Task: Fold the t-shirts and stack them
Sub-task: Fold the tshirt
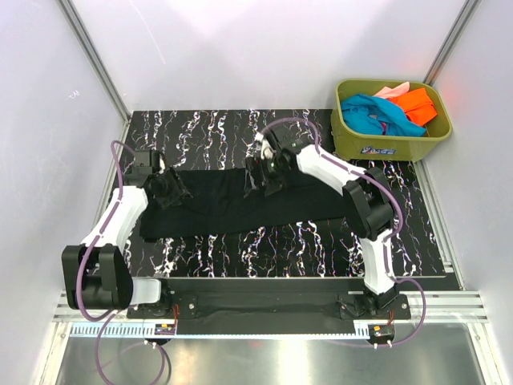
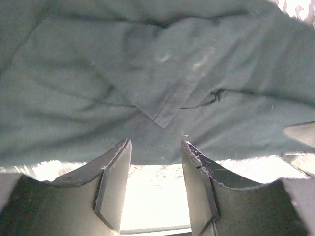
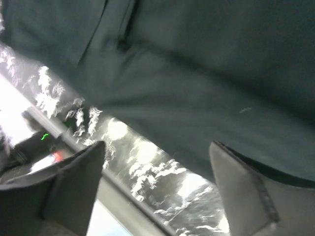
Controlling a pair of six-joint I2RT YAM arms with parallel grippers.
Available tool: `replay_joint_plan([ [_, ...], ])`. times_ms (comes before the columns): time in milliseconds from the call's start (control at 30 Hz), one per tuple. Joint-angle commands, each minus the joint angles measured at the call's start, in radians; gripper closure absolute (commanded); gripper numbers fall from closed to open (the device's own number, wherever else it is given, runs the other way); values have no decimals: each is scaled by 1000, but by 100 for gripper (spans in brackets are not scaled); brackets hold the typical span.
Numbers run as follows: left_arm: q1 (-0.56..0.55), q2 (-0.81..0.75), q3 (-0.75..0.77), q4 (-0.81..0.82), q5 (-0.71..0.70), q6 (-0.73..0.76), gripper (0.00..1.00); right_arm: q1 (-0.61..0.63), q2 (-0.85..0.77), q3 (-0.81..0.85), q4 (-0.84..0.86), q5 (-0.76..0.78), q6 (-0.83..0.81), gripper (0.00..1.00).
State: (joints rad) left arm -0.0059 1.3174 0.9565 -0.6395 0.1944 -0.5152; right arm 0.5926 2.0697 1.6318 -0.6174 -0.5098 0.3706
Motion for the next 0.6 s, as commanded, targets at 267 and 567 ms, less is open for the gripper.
replay_joint_plan([
  [267,3,167,71,-12,-147,-500,56,-16,217,470,-360,329,-439,0],
  [567,4,339,179,-72,-227,-640,41,-17,228,387,-229,245,-659,0],
])
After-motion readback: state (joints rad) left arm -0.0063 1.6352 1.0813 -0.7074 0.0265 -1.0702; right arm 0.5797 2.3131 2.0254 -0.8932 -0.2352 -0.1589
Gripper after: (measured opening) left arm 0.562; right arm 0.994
